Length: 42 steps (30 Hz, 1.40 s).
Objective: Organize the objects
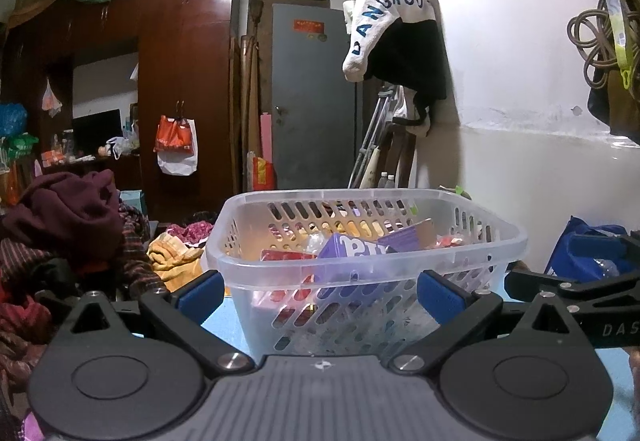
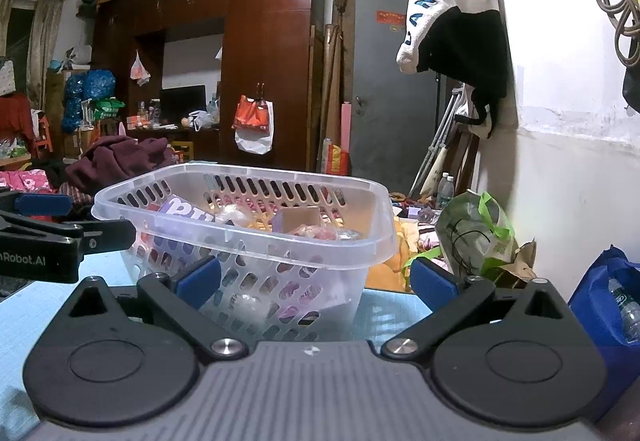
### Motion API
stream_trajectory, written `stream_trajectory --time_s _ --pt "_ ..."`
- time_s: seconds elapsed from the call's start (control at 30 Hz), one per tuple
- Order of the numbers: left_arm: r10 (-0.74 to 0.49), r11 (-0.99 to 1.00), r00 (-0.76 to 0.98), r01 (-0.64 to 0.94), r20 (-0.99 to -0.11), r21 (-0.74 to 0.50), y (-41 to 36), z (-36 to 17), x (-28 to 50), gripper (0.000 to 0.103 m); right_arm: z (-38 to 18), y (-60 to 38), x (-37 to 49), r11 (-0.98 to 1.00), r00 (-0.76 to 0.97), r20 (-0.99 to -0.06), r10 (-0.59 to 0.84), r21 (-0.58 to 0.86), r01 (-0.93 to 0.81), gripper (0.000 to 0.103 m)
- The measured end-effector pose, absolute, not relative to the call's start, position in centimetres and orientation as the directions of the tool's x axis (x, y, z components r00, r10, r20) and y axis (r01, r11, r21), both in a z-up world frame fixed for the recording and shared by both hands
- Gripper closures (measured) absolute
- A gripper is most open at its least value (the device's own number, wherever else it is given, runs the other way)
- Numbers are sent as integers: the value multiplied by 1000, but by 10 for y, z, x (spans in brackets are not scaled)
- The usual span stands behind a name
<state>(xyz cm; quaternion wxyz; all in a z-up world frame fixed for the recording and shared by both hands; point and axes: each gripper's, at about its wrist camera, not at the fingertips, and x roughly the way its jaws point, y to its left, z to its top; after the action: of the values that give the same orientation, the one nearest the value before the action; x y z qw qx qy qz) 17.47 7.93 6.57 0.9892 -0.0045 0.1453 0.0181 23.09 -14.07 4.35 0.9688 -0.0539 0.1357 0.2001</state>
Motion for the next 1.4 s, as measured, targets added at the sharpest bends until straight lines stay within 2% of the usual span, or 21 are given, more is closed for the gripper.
stream_trajectory --time_s 1.4 --pt "20 1000 955 -17 -295 11 66 63 173 0 41 -150 229 912 879 -277 388 -21 -409 0"
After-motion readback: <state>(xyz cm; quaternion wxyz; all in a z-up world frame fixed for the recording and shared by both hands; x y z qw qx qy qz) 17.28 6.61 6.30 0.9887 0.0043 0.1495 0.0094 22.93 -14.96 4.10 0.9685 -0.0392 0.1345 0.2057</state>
